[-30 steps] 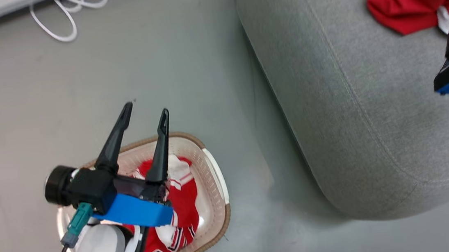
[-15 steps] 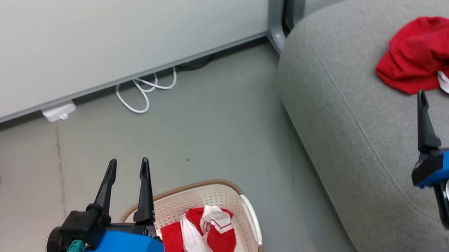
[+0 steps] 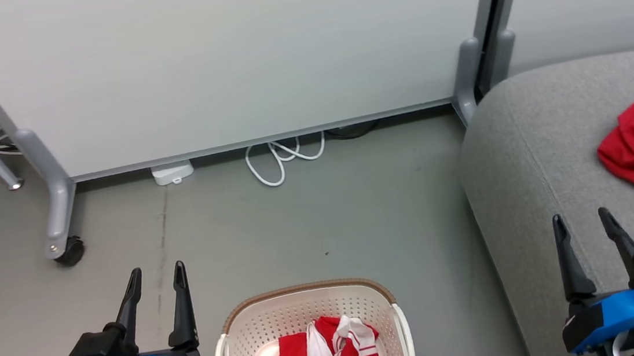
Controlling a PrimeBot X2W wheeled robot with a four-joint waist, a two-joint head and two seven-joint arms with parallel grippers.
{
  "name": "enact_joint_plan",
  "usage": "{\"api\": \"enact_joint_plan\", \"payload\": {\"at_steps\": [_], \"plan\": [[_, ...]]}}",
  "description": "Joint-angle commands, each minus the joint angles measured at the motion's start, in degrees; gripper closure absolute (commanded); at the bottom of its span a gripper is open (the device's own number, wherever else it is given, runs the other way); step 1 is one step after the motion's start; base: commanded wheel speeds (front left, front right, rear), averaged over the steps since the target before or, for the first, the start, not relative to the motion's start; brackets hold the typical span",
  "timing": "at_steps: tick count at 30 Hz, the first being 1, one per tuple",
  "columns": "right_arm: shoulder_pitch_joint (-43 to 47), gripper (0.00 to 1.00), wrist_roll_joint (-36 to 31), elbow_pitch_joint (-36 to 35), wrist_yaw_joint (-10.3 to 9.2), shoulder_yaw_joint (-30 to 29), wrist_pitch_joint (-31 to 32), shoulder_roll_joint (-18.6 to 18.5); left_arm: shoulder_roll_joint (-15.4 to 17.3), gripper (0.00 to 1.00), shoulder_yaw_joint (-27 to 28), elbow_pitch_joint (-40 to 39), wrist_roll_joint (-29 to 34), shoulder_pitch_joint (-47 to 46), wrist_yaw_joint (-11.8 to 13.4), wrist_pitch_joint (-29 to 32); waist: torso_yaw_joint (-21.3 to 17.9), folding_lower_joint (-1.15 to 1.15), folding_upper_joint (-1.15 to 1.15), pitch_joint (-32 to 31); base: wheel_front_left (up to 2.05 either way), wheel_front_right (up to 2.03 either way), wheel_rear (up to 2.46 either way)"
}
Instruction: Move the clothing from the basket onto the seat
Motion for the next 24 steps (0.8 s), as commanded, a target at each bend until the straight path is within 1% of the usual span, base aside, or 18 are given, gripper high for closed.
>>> {"api": "enact_joint_plan", "payload": {"at_steps": [1, 9, 15, 24], "plan": [[1.7, 0.00, 0.5, -0.6, 0.01, 0.3, 0.1, 0.0, -0.1, 0.00, 0.5, 0.5, 0.4, 0.7, -0.4, -0.2, 1.5, 0.01, 0.00, -1.2, 0.00, 0.00, 0.00], [5.3, 0.00, 3.6, -1.8, 0.02, 3.7, -0.6, 0.0, 0.6, 0.00, 1.5, 2.8, 0.5, 1.2, -0.4, -0.2, 2.9, 0.01, 0.00, -2.0, 0.00, 0.00, 0.00], [6.4, 0.00, 4.7, -2.3, 0.01, 6.1, -0.6, 0.0, 0.9, 0.00, 2.2, 3.7, 0.2, 0.9, -0.4, -0.2, 2.4, 0.01, 0.00, -1.7, 0.00, 0.00, 0.00], [6.1, 0.00, 5.4, -2.6, 0.02, 6.5, -0.7, 0.0, 0.3, 0.00, 1.9, 3.6, 0.6, 0.3, -0.4, -0.2, 1.6, 0.01, 0.00, -1.1, 0.00, 0.00, 0.00]]}}
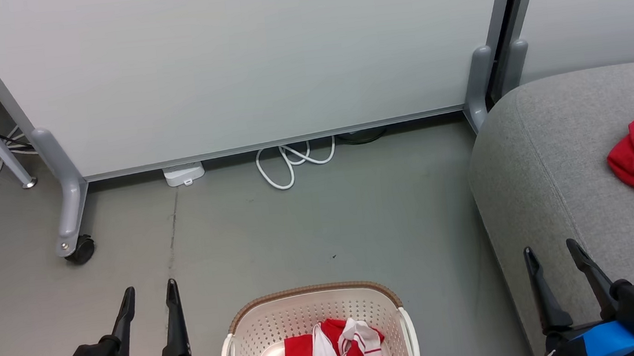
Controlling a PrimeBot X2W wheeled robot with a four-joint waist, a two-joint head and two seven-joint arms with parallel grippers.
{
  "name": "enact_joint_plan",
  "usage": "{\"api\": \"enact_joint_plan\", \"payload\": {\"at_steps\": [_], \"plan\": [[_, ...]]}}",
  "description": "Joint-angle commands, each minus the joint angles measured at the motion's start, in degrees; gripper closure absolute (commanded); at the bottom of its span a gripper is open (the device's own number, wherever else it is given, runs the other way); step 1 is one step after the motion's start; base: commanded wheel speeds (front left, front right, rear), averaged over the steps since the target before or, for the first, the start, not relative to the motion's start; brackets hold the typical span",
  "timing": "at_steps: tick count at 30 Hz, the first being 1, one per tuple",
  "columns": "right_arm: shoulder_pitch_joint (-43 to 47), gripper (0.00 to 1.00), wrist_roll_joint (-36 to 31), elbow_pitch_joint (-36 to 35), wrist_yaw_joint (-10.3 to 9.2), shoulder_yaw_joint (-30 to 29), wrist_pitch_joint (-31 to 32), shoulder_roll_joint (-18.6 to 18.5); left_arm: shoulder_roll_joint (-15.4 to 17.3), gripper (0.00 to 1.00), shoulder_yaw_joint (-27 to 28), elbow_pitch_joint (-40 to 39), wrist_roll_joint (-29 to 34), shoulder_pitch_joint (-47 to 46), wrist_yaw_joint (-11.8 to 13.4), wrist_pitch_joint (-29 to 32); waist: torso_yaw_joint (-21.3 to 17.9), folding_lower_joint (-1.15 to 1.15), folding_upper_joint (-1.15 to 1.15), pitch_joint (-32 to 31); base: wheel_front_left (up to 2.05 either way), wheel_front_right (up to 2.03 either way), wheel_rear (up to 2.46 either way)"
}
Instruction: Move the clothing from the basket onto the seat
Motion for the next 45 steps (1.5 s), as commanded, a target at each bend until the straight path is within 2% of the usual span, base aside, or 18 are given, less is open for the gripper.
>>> {"api": "enact_joint_plan", "payload": {"at_steps": [1, 13, 22, 33, 45], "plan": [[0.4, 0.00, 0.1, -0.4, 0.03, 0.0, -0.2, 0.0, 0.1, 0.00, 0.0, 0.0, 0.1, -0.7, -0.4, -0.2, 0.0, 0.00, -0.01, 0.1, 0.00, 0.00, 0.00], [-1.6, 0.00, 0.5, -0.9, 0.02, 1.0, -0.5, 0.0, 0.0, 0.00, -0.6, -0.2, -0.3, -1.6, -0.3, -0.2, -1.2, 0.00, -0.01, 3.0, 0.00, 0.00, 0.00], [-5.9, 0.00, 1.8, -2.0, 0.03, 3.8, -1.4, 0.0, -0.2, 0.00, -2.4, 1.4, -0.4, -5.3, -0.3, -0.2, -4.9, 0.00, -0.01, 11.3, 0.00, 0.00, 0.00], [-13.0, 0.00, 3.1, -1.8, 0.03, 7.9, -3.3, 0.0, 1.0, 0.00, -8.8, 10.3, -1.9, -15.2, -0.3, -0.2, -11.5, 0.00, -0.01, 25.6, 0.00, 0.00, 0.00], [-17.6, 0.00, 5.9, -2.2, 0.03, 11.0, -4.7, 0.0, 4.2, 0.00, -18.9, 22.3, -5.3, -23.6, -0.3, -0.2, -17.9, 0.00, -0.01, 35.9, 0.00, 0.00, 0.00]]}}
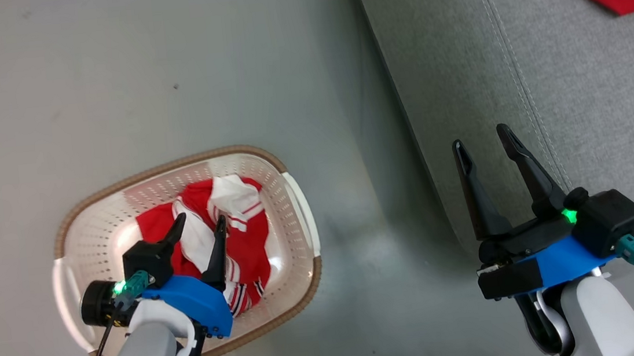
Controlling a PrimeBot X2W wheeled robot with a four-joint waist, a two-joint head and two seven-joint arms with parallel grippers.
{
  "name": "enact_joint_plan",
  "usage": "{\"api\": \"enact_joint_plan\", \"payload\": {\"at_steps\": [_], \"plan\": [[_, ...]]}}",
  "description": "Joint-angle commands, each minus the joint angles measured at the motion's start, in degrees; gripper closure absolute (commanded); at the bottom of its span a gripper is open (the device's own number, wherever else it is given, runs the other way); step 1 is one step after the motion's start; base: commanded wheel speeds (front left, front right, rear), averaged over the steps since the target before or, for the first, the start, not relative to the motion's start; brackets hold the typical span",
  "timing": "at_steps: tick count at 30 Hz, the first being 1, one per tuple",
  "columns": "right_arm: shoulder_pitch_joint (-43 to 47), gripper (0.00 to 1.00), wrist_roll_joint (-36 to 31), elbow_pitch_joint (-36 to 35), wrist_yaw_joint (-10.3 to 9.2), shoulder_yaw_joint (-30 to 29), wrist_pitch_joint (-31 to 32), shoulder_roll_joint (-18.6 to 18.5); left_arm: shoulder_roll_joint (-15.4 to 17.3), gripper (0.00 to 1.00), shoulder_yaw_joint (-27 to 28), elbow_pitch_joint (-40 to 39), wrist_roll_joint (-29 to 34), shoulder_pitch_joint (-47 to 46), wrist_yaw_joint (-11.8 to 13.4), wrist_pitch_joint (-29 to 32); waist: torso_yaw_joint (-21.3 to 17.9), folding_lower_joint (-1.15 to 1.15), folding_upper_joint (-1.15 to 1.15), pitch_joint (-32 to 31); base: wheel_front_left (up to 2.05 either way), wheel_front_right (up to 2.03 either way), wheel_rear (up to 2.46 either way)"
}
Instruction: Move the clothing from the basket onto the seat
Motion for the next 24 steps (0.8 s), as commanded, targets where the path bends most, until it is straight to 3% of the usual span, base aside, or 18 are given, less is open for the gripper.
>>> {"api": "enact_joint_plan", "payload": {"at_steps": [1, 9, 24], "plan": [[-1.4, 0.00, 0.8, -0.6, 0.03, 0.3, -0.4, 0.1, 1.0, 0.00, -1.1, 0.7, -0.4, -1.8, -0.1, -0.2, -2.9, -0.02, 0.00, 3.7, 0.00, 0.00, 0.00], [-3.1, 0.00, 2.8, -4.0, 0.03, 2.5, -0.4, 0.1, 4.7, 0.00, -7.1, 4.0, -1.5, -6.2, -0.1, -0.2, -5.9, -0.02, 0.00, 9.6, 0.00, 0.00, 0.00], [-4.7, 0.00, 6.3, -7.4, 0.03, 5.9, -0.4, 0.1, 7.8, 0.00, -9.7, 14.1, -2.6, -12.7, -0.1, 1.3, -11.1, -0.02, 0.00, 16.5, 0.00, 0.00, 0.00]]}}
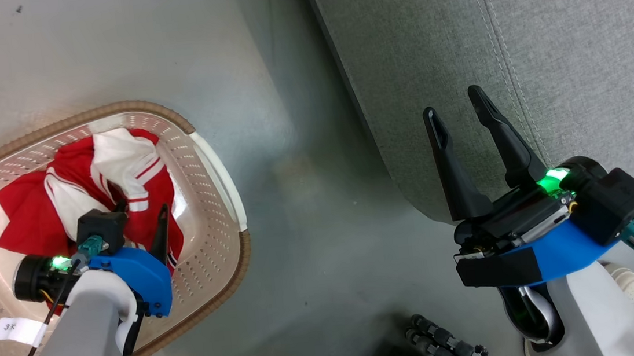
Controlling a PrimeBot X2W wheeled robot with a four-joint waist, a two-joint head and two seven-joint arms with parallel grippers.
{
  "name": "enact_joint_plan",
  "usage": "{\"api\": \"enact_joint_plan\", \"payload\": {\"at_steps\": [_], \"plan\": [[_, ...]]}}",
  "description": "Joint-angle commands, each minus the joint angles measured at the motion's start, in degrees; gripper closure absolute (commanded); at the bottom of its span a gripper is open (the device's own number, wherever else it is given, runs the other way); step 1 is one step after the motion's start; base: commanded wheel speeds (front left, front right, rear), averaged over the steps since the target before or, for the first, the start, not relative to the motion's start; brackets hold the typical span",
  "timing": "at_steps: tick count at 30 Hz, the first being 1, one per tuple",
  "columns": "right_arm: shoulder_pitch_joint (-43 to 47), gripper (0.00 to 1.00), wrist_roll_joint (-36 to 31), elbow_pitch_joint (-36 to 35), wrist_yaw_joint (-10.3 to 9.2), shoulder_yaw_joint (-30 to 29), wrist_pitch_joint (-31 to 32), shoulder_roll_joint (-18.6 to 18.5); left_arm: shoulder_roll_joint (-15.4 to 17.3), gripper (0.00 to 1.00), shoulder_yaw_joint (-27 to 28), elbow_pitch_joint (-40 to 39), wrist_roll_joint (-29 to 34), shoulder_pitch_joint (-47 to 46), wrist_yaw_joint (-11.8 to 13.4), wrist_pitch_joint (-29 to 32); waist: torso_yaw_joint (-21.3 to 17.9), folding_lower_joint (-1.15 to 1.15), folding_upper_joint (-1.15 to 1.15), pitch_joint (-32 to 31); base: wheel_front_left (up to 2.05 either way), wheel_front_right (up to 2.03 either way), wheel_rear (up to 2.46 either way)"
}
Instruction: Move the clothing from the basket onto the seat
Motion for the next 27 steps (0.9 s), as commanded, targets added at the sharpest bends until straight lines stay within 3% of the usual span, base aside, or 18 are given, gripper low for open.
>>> {"api": "enact_joint_plan", "payload": {"at_steps": [1, 5, 6, 7, 8, 27], "plan": [[-1.0, 0.00, 0.4, -0.4, 0.03, 0.2, -0.2, 0.1, 0.4, 0.00, 0.0, 1.0, -0.3, -1.6, -0.1, 0.3, -0.8, -0.01, 0.00, 0.9, 0.00, 0.00, 0.00], [-1.1, 0.00, 0.7, -0.4, 0.02, 0.4, -0.2, 0.1, 0.2, 0.00, 0.0, 2.6, -0.9, -2.5, -0.1, 0.9, -1.1, -0.01, 0.00, 1.3, 0.00, 0.00, 0.00], [-1.2, 0.00, 0.8, -0.4, 0.03, 0.5, -0.2, 0.1, 0.1, 0.20, -0.1, 3.1, -1.0, -2.8, -0.1, 1.1, -1.2, -0.01, 0.00, 1.3, 0.00, 0.00, 0.00], [-1.3, 0.00, 0.9, -0.3, 0.03, 0.5, -0.2, 0.1, 0.0, 0.75, -0.2, 3.5, -1.1, -3.1, -0.1, 1.0, -1.2, -0.01, 0.00, 1.4, 0.00, 0.00, 0.00], [-1.3, 0.00, 1.0, -0.2, 0.03, 0.5, -0.2, 0.1, -0.1, 1.00, -0.4, 3.8, -1.2, -3.2, -0.1, 1.0, -1.2, -0.01, 0.00, 1.4, 0.00, 0.00, 0.00], [-1.8, 0.00, 0.4, 0.3, 0.02, 0.3, -0.2, 0.1, -1.4, 1.00, -3.5, 5.6, -5.3, -4.2, -0.1, -0.2, 0.4, -0.01, 0.00, 0.1, 0.00, 0.00, 0.00]]}}
